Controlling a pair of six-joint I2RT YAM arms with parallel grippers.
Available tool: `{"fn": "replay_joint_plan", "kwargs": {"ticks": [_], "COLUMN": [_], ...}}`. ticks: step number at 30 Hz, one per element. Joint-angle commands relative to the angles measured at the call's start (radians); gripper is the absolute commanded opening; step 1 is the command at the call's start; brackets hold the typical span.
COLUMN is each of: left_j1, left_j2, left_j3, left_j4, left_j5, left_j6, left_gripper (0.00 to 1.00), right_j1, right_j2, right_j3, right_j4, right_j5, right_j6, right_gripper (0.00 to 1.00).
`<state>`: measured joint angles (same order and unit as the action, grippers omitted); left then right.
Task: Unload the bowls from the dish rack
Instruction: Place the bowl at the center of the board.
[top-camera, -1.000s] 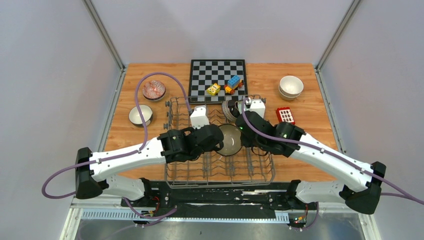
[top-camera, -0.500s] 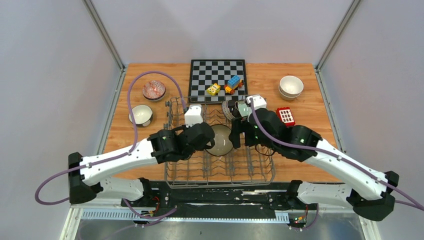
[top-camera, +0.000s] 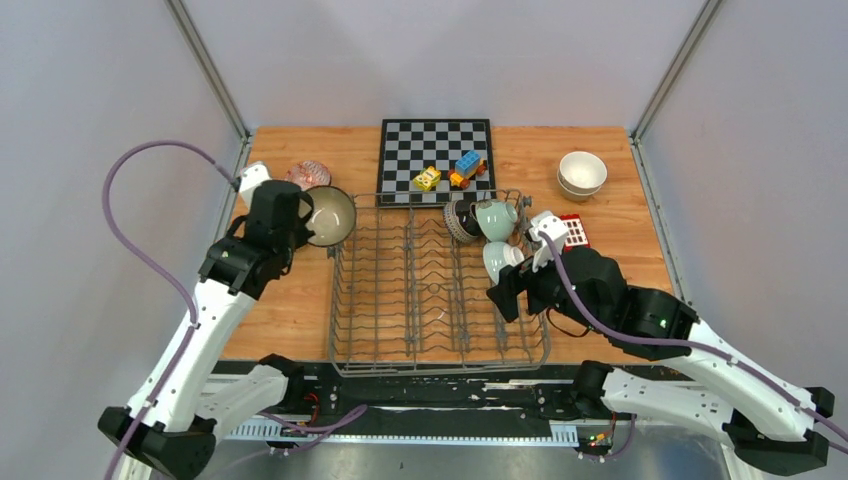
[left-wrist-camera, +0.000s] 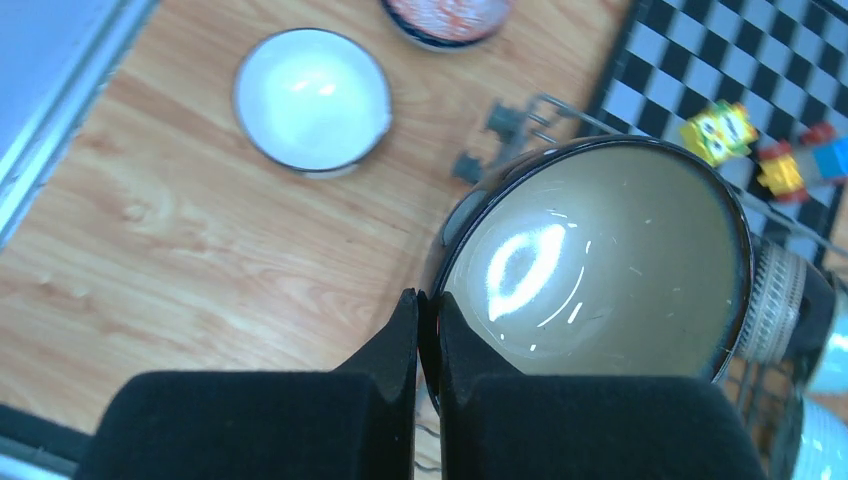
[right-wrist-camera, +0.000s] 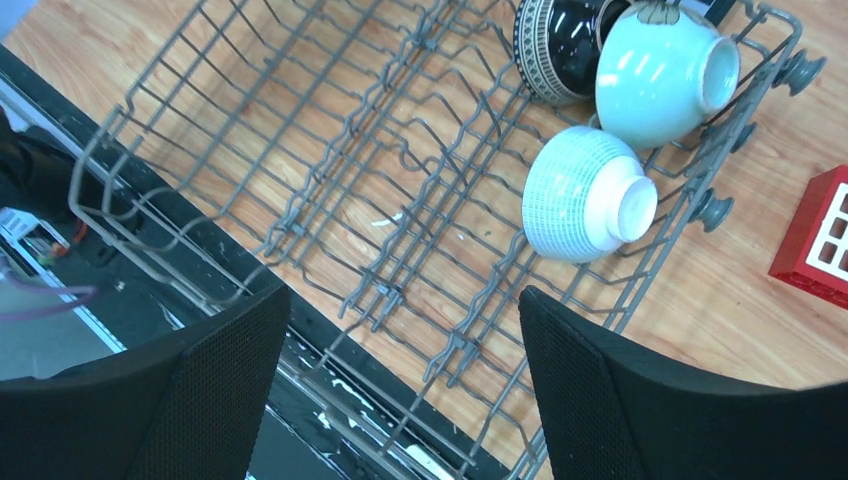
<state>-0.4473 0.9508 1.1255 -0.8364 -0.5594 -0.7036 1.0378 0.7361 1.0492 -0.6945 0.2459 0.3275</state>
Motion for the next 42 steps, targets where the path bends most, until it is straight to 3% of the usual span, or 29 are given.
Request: {"fn": "replay_joint_plan", "kwargs": {"ticks": [1, 4, 7, 12, 21, 28, 35, 42], "left_j1": [0.213, 0.359, 0.41, 0.423, 0.423, 0.438, 0.604, 0.639], "left_j2": [-0.04, -0.064, -0.092, -0.121, -0.238, -0.211, -0.188, -0.152], "left_j3": [0.01, -0.011, -0.027, -0.104, -0.34, -0.353, -0.484, -0.536], "left_j4": [0.032, 0.007, -0.053, -0.129, -0.085, -0.078, 0.039, 0.147], "left_j5": [0.147, 0.211, 0.147, 0.029, 0.004, -0.149, -0.001, 0.091], "left_j6": [0.031, 0.008, -0.04, -0.099, -0.221, -0.23, -0.249, -0.284], "left_gripper": [0.0, 0.0, 0.0, 0.0, 0.0, 0.0, 0.0, 0.0], "right_j1": [-0.01, -0.009, -0.009, -0.011, -0.009, -0.01, -0.011, -0.01], "right_j2": [-0.055, -0.072, -0.072, -0.077, -0.113, -0.136, -0.128, -0.117], "right_j3": [-0.086, -0.127, -0.156, -0.198, -0.241, -0.257, -0.256, -0.258], "right_j4": [0.052, 0.081, 0.104, 0.134, 0.154, 0.156, 0.155, 0.154], "right_j5": [-0.027, -0.044, -0.065, -0.073, -0.055, -0.042, -0.047, -0.047], "right_j6": [-0.033, -0.036, -0.031, -0.025, -0.005, 0.017, 0.024, 0.026], "right_gripper": [0.87, 0.86, 0.86, 0.85, 0.84, 0.83, 0.83, 0.83]}}
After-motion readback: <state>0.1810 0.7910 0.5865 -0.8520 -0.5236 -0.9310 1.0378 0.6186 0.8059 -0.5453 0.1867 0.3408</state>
